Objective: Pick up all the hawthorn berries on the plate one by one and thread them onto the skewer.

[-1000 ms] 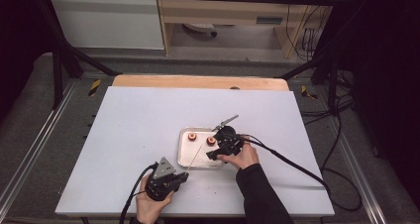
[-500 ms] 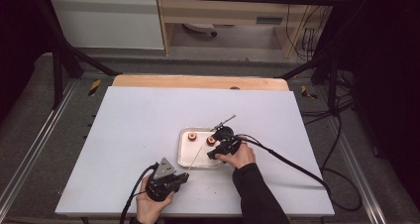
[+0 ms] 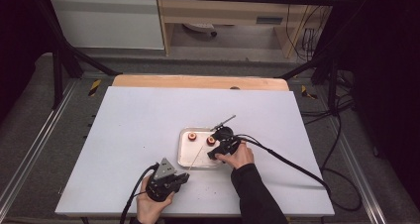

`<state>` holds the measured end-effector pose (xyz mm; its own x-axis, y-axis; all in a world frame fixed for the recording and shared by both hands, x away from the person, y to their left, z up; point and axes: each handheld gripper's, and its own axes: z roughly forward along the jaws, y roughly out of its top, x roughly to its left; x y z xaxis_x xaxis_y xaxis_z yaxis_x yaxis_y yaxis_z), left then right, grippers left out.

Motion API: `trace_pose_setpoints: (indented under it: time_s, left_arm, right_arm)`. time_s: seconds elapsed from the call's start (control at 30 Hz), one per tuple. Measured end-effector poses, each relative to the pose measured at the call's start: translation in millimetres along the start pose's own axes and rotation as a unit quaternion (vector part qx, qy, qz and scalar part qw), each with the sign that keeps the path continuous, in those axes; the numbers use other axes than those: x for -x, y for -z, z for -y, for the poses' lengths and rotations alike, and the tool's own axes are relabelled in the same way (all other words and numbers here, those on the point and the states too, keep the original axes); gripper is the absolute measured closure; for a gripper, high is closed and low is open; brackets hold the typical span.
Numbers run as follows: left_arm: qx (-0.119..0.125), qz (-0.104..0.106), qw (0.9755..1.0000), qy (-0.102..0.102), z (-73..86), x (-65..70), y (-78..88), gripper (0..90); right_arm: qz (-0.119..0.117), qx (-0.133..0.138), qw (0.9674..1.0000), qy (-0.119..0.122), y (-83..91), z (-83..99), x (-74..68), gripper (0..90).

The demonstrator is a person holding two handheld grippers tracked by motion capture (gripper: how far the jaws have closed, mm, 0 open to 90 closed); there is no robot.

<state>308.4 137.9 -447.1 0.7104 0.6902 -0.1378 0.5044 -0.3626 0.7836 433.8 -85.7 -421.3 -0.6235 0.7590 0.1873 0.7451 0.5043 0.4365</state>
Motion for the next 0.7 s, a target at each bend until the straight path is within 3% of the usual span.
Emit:
trace_pose_setpoints:
  time_s: [0.2, 0.37, 0.47, 0.63, 0.67, 0.7]
  left_arm:
    - [0.002, 0.0, 1.0, 0.0, 0.0, 0.3, 0.7, 88.3]
    - [0.006, 0.0, 1.0, 0.001, -0.4, 1.9, 1.3, 88.3]
    - [0.008, 0.0, 1.0, 0.002, -1.1, 3.4, 1.0, 88.3]
    - [0.015, -0.001, 0.9999, 0.005, -2.4, 6.8, 0.3, 88.3]
    - [0.016, -0.002, 0.9999, 0.006, -2.7, 7.5, 0.1, 88.3]
    - [0.016, -0.002, 0.9998, 0.007, -3.0, 7.9, -0.1, 88.3]
  right_arm:
    - [-0.009, 0.018, 0.9998, -0.01, 6.8, -0.4, -0.5, 59.9]
    - [-0.021, 0.06, 0.9979, -0.013, 22.8, 0.2, -1.4, 59.9]
    - [-0.028, 0.098, 0.9947, -0.012, 34.8, 3.3, -0.2, 59.9]
    - [-0.033, 0.134, 0.9904, -0.016, 41.8, 8.5, 3.2, 59.9]
    - [-0.038, 0.159, 0.9863, -0.021, 44.8, 12.7, 5.6, 60.0]
    - [-0.042, 0.169, 0.9845, -0.023, 45.9, 14.1, 6.4, 60.0]
